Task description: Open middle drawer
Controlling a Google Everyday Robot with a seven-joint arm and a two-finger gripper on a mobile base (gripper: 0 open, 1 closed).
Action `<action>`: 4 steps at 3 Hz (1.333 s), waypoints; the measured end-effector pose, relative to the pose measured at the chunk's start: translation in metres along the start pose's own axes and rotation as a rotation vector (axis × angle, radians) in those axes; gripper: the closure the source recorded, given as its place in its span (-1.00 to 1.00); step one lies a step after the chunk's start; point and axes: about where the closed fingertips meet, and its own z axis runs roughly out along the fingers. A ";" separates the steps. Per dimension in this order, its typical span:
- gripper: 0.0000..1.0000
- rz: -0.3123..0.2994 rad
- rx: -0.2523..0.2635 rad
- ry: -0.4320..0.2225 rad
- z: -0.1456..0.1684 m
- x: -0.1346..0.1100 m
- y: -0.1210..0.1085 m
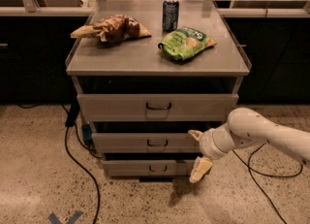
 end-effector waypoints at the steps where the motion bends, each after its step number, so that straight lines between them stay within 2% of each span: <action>1: -1.00 0.012 0.031 0.025 0.022 0.002 -0.005; 2: -1.00 0.041 0.082 0.039 0.040 0.005 -0.010; 3: -1.00 0.063 0.101 0.014 0.055 0.007 -0.013; 4: -1.00 0.063 0.083 -0.041 0.068 0.015 -0.023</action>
Offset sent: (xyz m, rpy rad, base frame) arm 0.0222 0.0187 -0.0433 -0.0567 -0.0703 -0.1397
